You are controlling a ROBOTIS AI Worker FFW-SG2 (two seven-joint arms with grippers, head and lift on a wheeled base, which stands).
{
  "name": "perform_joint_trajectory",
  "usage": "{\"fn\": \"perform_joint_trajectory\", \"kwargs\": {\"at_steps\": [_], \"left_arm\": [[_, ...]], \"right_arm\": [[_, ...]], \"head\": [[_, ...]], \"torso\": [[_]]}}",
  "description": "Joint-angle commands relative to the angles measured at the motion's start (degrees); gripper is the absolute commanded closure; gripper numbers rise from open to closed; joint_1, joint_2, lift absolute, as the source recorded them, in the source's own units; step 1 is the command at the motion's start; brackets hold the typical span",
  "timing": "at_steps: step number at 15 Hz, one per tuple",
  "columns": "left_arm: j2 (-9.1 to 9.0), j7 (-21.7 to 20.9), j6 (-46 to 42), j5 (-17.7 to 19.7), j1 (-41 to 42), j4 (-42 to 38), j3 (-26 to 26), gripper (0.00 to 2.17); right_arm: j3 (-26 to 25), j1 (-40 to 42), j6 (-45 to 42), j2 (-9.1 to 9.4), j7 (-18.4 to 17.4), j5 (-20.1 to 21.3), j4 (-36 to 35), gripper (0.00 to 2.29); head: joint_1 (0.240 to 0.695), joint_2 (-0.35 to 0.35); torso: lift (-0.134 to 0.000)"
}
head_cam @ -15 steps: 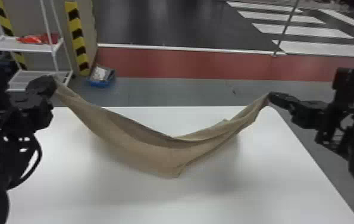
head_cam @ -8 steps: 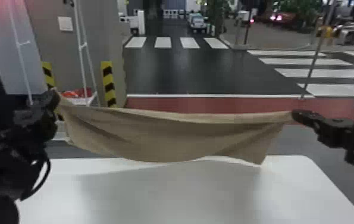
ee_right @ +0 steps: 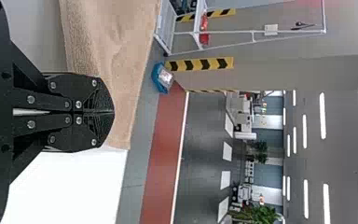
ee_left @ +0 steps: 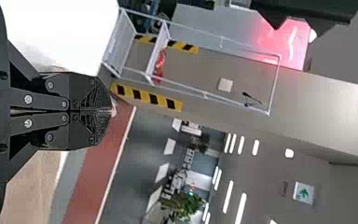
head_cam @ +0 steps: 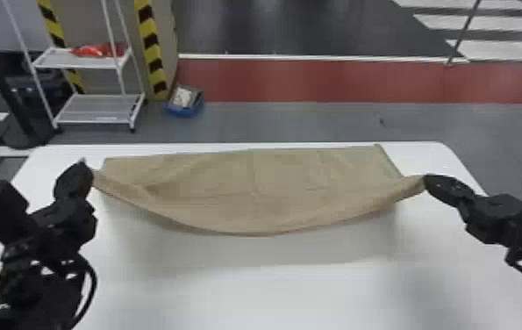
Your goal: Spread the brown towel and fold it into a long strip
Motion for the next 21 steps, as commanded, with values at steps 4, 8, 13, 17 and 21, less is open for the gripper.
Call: {"fn": "perform_joint_trajectory", "kwargs": {"at_steps": [4, 8, 13, 17, 21], "left_arm": [[-1.44, 8.3, 9.9, 0.4, 11.9, -13.7, 1.8, 1.32], [-3.28, 11.3, 17.5, 0.1, 17.3, -21.7, 4.0, 1.32], [-3.90, 12.8, 28.4, 0.3, 18.6, -29.9, 4.2, 1.32], [-3.81, 12.9, 37.9, 0.3, 5.3, -22.3, 4.1, 1.32], [-3.28, 12.2, 41.5, 0.5, -5.1, -10.5, 4.7, 1.31]], "right_arm": [[-6.4, 9.3, -4.1, -0.04, 6.8, 0.2, -3.2, 1.48], [-13.0, 18.0, -6.4, 1.54, 13.5, -1.2, -10.6, 1.48], [-17.3, 20.2, -6.9, 3.12, 15.4, -6.2, -15.6, 1.48], [-15.3, 6.6, -2.7, 2.77, 14.1, 0.8, -5.3, 1.48], [-10.6, -4.1, -2.9, 0.31, 13.1, 4.5, 8.1, 1.48]], "head": [[0.695, -0.032], [0.695, -0.042], [0.695, -0.056], [0.695, -0.104], [0.695, -0.109]], "torso": [[-0.117], [-0.117], [-0.117], [-0.117], [-0.117]]}}
